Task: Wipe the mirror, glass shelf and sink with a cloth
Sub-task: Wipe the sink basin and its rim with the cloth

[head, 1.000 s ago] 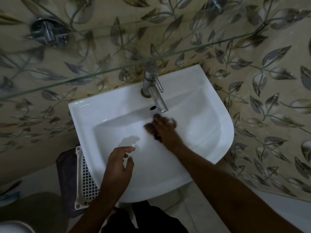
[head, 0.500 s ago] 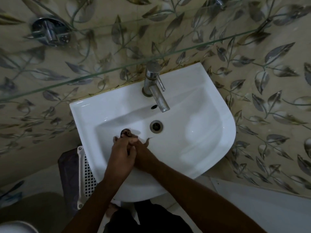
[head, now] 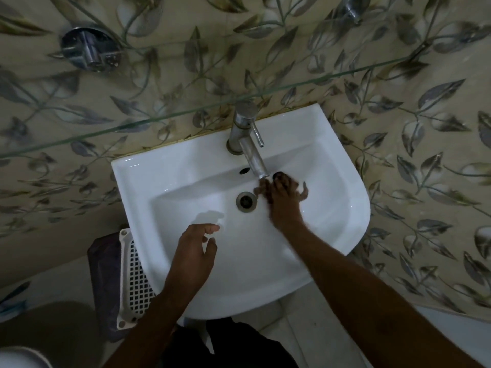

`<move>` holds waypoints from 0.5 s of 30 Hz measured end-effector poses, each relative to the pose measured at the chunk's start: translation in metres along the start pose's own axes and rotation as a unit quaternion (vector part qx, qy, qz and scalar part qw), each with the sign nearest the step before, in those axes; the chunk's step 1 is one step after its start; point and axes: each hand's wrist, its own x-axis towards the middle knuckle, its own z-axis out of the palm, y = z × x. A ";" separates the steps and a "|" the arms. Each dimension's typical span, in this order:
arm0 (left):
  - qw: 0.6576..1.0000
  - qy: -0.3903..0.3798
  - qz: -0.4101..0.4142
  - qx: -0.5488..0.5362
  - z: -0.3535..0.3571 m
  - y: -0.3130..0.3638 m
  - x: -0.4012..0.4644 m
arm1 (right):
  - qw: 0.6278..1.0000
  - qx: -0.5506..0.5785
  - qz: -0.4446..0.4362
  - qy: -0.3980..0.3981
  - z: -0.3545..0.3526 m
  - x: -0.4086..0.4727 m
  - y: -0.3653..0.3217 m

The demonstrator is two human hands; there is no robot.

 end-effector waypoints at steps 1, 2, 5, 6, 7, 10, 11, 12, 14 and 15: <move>1.000 -0.003 0.003 0.002 0.002 0.000 0.000 | 1.000 0.015 0.000 -0.009 0.003 -0.009 -0.019; 1.000 -0.008 0.005 0.004 0.005 0.000 0.000 | 0.999 0.036 -0.023 -0.019 0.004 -0.019 -0.039; 1.000 -0.025 0.011 0.008 0.014 0.002 0.003 | 0.975 0.092 -0.129 -0.157 0.010 -0.058 -0.085; 0.999 -0.030 0.012 0.008 0.018 0.003 0.005 | 0.965 0.111 -0.162 -0.175 0.011 -0.064 -0.082; 0.999 -0.038 0.004 0.006 0.024 0.003 0.007 | 0.952 0.116 -0.205 -0.196 0.013 -0.064 -0.070; 0.995 -0.098 -0.022 0.009 0.046 0.008 0.011 | 0.911 0.065 -0.332 -0.235 -0.005 -0.056 -0.010; 0.992 -0.125 -0.021 0.010 0.054 0.011 0.011 | 0.908 0.068 -0.342 -0.232 -0.015 -0.048 0.013; 0.988 -0.154 -0.018 0.012 0.061 0.015 0.011 | 0.922 0.038 -0.313 -0.226 -0.035 -0.035 0.033; 0.982 -0.190 0.002 0.008 0.074 0.028 0.012 | 0.940 -0.056 -0.252 -0.222 -0.066 -0.019 0.074; 0.979 -0.204 0.010 0.006 0.080 0.034 0.013 | 0.945 -0.097 -0.205 -0.234 -0.077 -0.013 0.092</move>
